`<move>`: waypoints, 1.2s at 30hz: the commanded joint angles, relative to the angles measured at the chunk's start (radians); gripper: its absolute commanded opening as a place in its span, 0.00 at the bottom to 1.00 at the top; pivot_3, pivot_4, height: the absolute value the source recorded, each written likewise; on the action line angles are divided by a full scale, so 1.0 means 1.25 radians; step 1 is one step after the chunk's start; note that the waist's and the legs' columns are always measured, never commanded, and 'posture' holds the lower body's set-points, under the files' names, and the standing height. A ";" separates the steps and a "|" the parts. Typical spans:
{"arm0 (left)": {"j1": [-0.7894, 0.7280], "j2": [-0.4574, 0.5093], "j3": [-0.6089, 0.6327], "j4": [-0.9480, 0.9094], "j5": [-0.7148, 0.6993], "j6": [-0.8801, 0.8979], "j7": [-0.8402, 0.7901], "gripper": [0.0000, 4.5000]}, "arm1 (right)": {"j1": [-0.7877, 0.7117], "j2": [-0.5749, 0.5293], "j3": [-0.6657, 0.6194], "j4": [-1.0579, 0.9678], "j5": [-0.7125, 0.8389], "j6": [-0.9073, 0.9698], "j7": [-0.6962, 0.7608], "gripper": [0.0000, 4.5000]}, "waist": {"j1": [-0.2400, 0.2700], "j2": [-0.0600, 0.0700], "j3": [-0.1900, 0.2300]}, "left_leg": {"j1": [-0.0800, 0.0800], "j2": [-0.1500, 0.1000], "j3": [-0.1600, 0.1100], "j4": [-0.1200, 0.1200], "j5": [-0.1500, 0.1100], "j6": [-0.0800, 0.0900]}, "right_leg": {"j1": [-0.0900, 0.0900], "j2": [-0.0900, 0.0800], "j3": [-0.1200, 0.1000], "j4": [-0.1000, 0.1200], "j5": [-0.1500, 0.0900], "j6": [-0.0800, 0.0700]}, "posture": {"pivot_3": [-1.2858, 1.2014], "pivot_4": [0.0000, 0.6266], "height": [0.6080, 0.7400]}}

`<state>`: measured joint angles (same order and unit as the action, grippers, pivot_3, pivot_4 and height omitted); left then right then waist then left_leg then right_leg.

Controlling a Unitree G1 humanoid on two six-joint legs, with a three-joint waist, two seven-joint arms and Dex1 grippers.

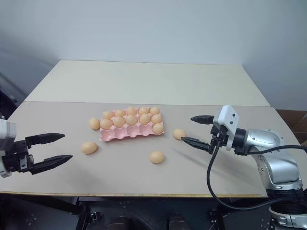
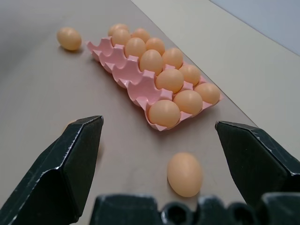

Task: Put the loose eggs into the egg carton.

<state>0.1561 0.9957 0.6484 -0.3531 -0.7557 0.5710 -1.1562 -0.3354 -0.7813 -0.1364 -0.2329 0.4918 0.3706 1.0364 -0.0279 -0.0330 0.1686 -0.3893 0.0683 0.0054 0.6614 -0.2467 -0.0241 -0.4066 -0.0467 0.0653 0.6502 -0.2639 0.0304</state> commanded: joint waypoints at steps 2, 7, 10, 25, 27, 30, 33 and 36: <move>-0.022 0.002 0.021 -0.002 -0.023 0.017 0.015 1.00 | 0.000 0.000 -0.019 -0.027 0.005 -0.024 -0.005 0.99 | 0.001 0.000 0.000 | 0.000 0.000 0.000 0.000 0.000 0.000 | 0.000 0.000 0.000 0.000 0.000 0.000 | 0.52 0.24 1.00; -0.025 0.008 0.018 -0.002 -0.008 0.008 0.004 1.00 | 0.003 -0.003 -0.022 -0.028 0.007 -0.023 -0.003 0.99 | 0.002 0.000 0.000 | 0.000 0.000 0.000 0.000 0.000 0.000 | 0.000 0.000 0.000 0.000 0.000 0.000 | 0.52 0.24 1.00; -0.030 0.009 0.013 -0.003 0.000 0.009 0.013 1.00 | 0.000 -0.013 -0.018 -0.025 0.008 -0.008 0.002 0.99 | 0.003 0.000 0.000 | 0.000 0.000 0.000 0.000 0.000 0.000 | 0.000 0.000 0.000 0.000 0.000 0.000 | 0.52 0.24 1.00; -0.101 -0.006 -0.073 -0.012 0.010 -0.014 0.020 1.00 | -0.057 -0.059 0.091 0.026 -0.129 -0.001 -0.028 0.99 | 0.008 0.000 0.000 | 0.000 0.000 0.000 0.000 0.000 0.000 | 0.000 0.000 0.000 0.000 0.000 0.000 | 0.52 0.24 1.00; -0.113 -0.007 -0.087 -0.007 0.009 -0.017 0.012 1.00 | -0.085 -0.040 0.131 0.066 -0.161 -0.026 -0.021 0.99 | 0.006 0.000 0.000 | 0.000 0.000 0.000 0.000 0.000 0.000 | 0.000 0.001 0.001 0.000 0.000 0.000 | 0.52 0.24 1.00; -0.132 -0.008 -0.107 -0.002 0.012 -0.020 0.010 1.00 | -0.155 0.004 0.203 0.159 -0.229 -0.041 -0.032 0.99 | 0.003 0.000 0.000 | 0.000 0.000 0.001 0.000 0.000 0.000 | -0.001 0.001 0.001 0.000 0.000 0.000 | 0.52 0.24 1.00; -0.144 -0.009 -0.117 0.000 0.014 -0.020 0.010 1.00 | -0.222 0.043 0.267 0.258 -0.303 -0.055 -0.046 0.99 | 0.001 0.000 0.000 | 0.000 0.000 0.001 0.000 0.000 0.000 | -0.001 0.001 0.001 0.001 0.001 -0.001 | 0.52 0.24 1.00; -0.139 -0.011 -0.114 -0.006 0.012 -0.019 0.008 1.00 | -0.273 0.084 0.309 0.353 -0.356 -0.068 -0.061 0.99 | 0.000 0.000 0.000 | -0.002 0.000 0.001 0.000 0.000 0.000 | -0.003 0.001 0.002 0.001 0.001 -0.001 | 0.52 0.24 1.00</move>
<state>-0.0142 0.9825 0.4880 -0.3474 -0.7337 0.5664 -1.1407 -0.6509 -0.6819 0.2409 0.1756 0.0772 0.3127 0.9748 -0.0274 -0.0329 0.1686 -0.3923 0.0688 0.0067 0.6614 -0.2466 -0.0241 -0.4117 -0.0455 0.0672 0.6509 -0.2632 0.0295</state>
